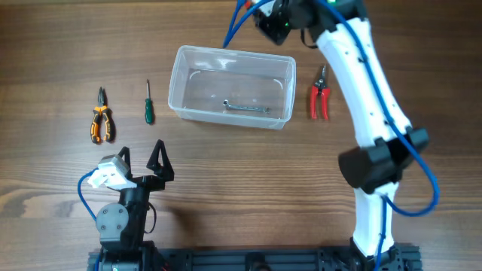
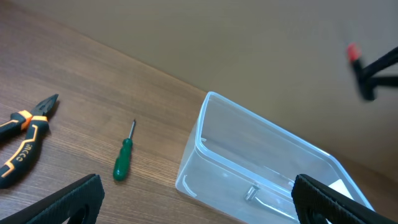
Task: Pack container
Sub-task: 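Carry the red screwdriver into the container and release it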
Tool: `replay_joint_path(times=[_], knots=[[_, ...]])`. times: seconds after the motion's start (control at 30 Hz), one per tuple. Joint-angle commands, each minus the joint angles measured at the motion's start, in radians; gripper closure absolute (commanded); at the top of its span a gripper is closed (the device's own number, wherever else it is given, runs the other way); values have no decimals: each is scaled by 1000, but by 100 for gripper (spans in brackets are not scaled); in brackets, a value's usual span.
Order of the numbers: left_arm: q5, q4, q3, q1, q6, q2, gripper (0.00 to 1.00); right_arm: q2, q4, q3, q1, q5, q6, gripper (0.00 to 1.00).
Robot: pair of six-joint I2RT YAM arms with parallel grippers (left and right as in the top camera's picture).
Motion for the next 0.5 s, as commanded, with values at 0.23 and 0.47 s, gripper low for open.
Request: replay_joint_path(times=[0.23, 0.47], knots=[[8, 3, -8, -4, -13, -6, 0, 39, 3, -244, 23, -90, -237, 96], [8, 3, -8, -4, -14, -6, 0, 39, 105, -477, 46, -90, -245, 96]])
